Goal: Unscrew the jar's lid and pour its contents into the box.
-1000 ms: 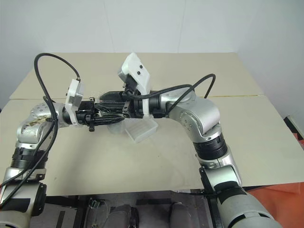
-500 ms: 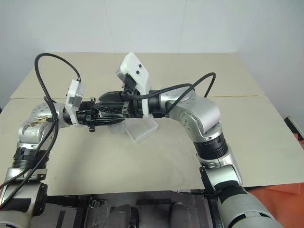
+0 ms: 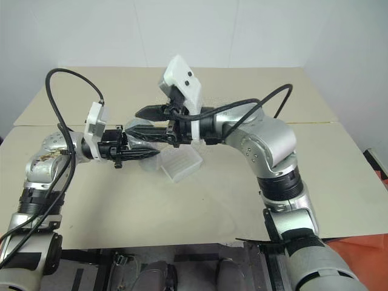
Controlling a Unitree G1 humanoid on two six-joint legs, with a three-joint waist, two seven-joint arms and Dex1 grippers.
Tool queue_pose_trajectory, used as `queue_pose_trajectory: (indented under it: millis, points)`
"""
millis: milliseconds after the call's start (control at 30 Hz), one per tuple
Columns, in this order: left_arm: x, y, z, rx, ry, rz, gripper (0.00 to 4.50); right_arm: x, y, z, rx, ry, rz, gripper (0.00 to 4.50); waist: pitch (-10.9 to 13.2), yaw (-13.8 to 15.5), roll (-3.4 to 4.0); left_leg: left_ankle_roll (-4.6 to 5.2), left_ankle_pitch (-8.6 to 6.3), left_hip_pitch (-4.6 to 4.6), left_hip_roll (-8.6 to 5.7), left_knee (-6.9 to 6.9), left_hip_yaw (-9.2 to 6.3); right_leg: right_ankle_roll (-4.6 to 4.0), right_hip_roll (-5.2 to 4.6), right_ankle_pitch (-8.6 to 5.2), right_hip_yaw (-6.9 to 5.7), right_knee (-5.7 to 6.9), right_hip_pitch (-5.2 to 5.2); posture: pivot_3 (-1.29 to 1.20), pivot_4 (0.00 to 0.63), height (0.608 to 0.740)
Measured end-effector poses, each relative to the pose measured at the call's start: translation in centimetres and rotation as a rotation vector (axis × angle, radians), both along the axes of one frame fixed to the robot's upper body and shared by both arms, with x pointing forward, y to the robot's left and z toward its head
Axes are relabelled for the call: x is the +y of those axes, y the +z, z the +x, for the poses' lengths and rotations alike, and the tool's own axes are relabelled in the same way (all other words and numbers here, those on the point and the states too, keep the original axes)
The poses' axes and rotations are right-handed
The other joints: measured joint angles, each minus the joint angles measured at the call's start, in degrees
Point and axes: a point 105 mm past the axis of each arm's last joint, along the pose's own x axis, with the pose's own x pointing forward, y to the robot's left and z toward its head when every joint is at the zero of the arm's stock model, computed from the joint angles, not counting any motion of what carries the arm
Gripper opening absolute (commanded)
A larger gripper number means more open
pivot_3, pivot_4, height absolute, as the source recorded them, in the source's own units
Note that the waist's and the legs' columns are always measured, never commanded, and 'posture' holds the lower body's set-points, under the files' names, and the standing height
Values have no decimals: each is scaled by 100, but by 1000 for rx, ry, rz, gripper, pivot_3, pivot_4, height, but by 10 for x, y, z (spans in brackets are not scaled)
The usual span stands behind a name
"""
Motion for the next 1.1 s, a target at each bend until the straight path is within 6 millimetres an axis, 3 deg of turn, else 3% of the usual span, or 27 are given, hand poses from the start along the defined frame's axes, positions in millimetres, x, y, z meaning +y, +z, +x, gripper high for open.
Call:
queue_pose_trajectory:
  millis: [100,733,833,933,1100]
  points:
    - [0,2,1,-9,-6,-1,1943,0,-5,4,-3,-30,-8,4454,0,0,0,0,0,0,0,0,0,0,0,0,0,0,0,0,150,740]
    - [-1,7,0,-26,-16,4,1943,12,-17,14,21,-63,-8,4454,0,-4,0,-1,0,0,0,0,0,0,0,0,0,0,0,0,150,740]
    - [-1,8,-2,-32,-19,6,1943,12,-18,16,23,-73,-12,3851,0,-6,0,-1,0,-1,0,0,0,0,0,0,0,0,0,0,150,740]
    - [0,8,-2,-32,-15,5,1943,14,-19,16,30,-69,-7,2834,0,-6,0,-1,1,0,0,0,0,0,0,0,0,0,0,0,150,740]
    - [1,5,-3,-18,-8,9,1943,15,-18,17,25,-72,-7,2763,0,-7,0,-1,0,0,0,0,0,0,0,0,0,0,-1,0,150,740]
